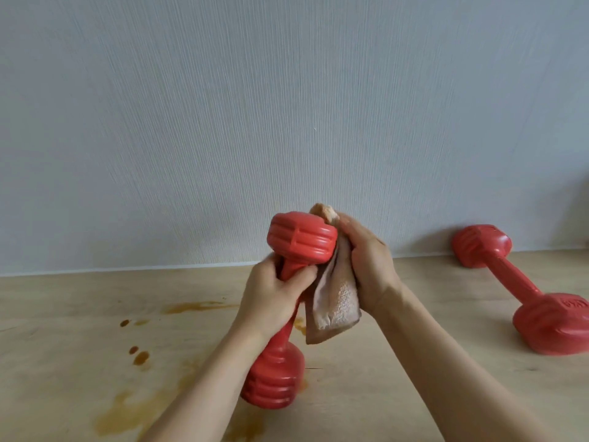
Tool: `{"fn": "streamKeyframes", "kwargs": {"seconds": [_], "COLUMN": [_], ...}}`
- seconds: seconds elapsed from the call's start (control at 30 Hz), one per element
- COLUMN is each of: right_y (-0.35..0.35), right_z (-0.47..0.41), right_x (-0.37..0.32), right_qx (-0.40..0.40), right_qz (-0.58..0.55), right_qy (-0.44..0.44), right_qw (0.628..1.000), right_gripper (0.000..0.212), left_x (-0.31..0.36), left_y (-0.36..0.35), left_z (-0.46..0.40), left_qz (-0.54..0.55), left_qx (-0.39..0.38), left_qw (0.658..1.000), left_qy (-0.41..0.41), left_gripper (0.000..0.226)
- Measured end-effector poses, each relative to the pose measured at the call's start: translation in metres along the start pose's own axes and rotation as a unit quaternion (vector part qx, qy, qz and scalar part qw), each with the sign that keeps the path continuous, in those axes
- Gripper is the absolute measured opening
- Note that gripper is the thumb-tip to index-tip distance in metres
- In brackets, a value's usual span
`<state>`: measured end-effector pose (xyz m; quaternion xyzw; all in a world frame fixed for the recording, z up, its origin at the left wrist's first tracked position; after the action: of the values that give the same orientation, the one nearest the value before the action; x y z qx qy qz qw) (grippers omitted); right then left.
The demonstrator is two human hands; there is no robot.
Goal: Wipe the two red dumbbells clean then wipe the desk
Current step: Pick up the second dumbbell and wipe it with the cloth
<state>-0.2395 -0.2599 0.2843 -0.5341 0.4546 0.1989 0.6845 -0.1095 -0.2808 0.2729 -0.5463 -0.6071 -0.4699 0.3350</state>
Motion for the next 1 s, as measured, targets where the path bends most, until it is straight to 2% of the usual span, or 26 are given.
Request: {"fn": "streamKeyframes", "kwargs": {"seconds": [0.1, 0.2, 0.23, 0.3, 0.37, 0.4, 0.43, 0.6, 0.7, 0.77, 0.87, 0.9, 1.0], "right_y": [-0.004, -0.019, -0.026, -0.041, -0.052, -0.053, -0.052, -0.038, -0.026, -0.026, -0.042, -0.042, -0.030], "right_z": [0.008, 0.026, 0.032, 0.048, 0.057, 0.055, 0.052, 0.030, 0.023, 0.033, 0.053, 0.052, 0.035], "right_x": [-0.008, -0.015, -0.014, -0.007, 0.003, 0.004, 0.001, -0.015, -0.025, -0.029, -0.016, -0.014, -0.025], "right_qx": [-0.017, -0.049, -0.049, -0.049, -0.063, -0.066, -0.065, -0.036, 0.019, 0.020, -0.051, -0.052, -0.011], "right_qz": [0.022, 0.152, 0.218, 0.352, 0.432, 0.447, 0.446, 0.401, 0.347, 0.346, 0.425, 0.432, 0.386], "right_qy": [0.064, 0.215, 0.279, 0.401, 0.474, 0.490, 0.489, 0.384, 0.350, 0.385, 0.477, 0.471, 0.393], "right_qw": [0.998, 0.963, 0.934, 0.845, 0.765, 0.745, 0.747, 0.831, 0.870, 0.855, 0.768, 0.767, 0.834], "right_gripper": [0.025, 0.023, 0.024, 0.035, 0.040, 0.041, 0.039, 0.034, 0.031, 0.029, 0.035, 0.035, 0.030], "left_x": [0.001, -0.002, -0.003, -0.002, 0.002, 0.003, 0.002, -0.004, -0.002, -0.003, -0.003, -0.002, 0.000], "left_y": [0.018, 0.022, 0.023, 0.021, 0.017, 0.015, 0.013, 0.006, 0.004, 0.003, 0.006, 0.007, 0.005], "left_z": [-0.007, -0.012, -0.013, -0.012, -0.009, -0.008, -0.007, -0.005, -0.004, -0.006, -0.008, -0.007, -0.004], "left_qz": [-0.086, -0.129, -0.136, -0.150, -0.175, -0.182, -0.185, -0.168, -0.167, -0.168, -0.190, -0.190, -0.170], "left_qx": [0.089, 0.104, 0.106, 0.108, 0.113, 0.111, 0.104, 0.081, 0.076, 0.068, 0.070, 0.070, 0.053], "left_qw": [0.992, 0.986, 0.985, 0.982, 0.977, 0.975, 0.976, 0.982, 0.982, 0.983, 0.978, 0.979, 0.983], "left_qy": [-0.034, -0.032, -0.030, -0.034, -0.051, -0.054, -0.048, -0.031, -0.039, -0.040, -0.037, -0.039, -0.038], "left_gripper": [0.023, 0.016, 0.016, 0.019, 0.019, 0.018, 0.019, 0.022, 0.015, 0.014, 0.020, 0.021, 0.014]}}
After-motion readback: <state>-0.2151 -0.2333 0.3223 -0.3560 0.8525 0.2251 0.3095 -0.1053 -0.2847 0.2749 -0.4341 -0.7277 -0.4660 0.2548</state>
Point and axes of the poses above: each hand's wrist, its own z-axis away from the middle knuckle, its own y-axis out of the back of the hand, x = y × z, the point moved 7 cm from there along -z, towards the middle knuckle, and after that the axes turned 12 degrees about x, right-handed, at the moved point
